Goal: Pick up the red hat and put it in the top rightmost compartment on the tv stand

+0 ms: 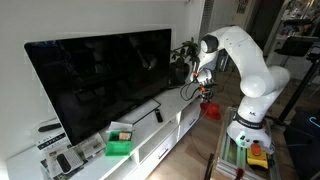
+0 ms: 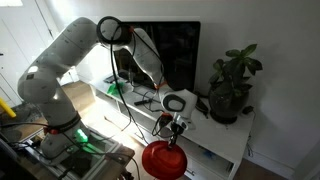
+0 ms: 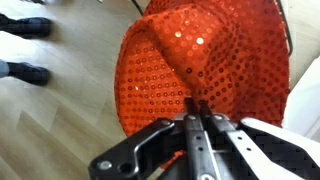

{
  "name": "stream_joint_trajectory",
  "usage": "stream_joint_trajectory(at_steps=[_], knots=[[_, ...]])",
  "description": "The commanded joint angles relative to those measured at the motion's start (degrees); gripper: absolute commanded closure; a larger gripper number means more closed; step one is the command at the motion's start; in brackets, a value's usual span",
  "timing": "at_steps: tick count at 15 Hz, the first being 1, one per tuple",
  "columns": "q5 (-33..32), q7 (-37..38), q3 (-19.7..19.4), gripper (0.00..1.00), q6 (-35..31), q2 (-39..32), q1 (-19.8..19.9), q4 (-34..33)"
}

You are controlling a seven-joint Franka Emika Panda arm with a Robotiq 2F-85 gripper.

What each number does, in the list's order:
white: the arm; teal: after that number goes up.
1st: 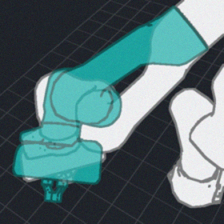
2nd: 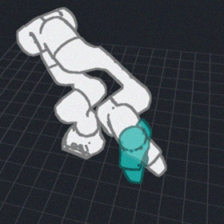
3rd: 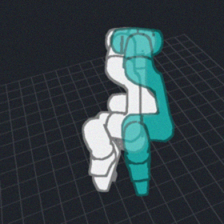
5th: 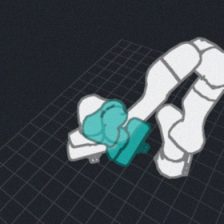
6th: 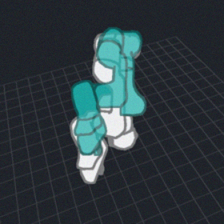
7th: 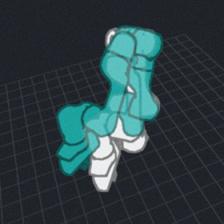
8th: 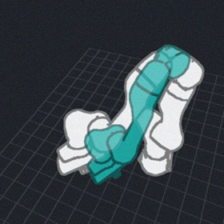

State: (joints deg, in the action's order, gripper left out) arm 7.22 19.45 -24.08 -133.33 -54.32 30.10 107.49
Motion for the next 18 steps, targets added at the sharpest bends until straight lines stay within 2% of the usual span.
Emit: stream_joint_trajectory(at_steps=[1,4,5,6,13,14,18], knots=[[5.7,-4.4,4.2,0.99,-4.0,-4.0,5.5,-4.5],[9.7,-8.6,8.4,0.99,-10.8,-6.1,10.0,-6.3],[7.2,-5.7,5.5,0.99,-8.1,-4.5,6.4,-3.9],[7.5,-6.1,6.0,0.95,-8.8,-5.0,7.1,-4.3],[7.5,-6.0,5.8,0.95,-8.8,-5.1,6.5,-4.3],[7.4,-6.0,5.7,0.99,-8.8,-5.1,6.5,-4.3],[8.5,-6.1,6.8,0.99,-8.7,-8.6,9.0,-8.3]])
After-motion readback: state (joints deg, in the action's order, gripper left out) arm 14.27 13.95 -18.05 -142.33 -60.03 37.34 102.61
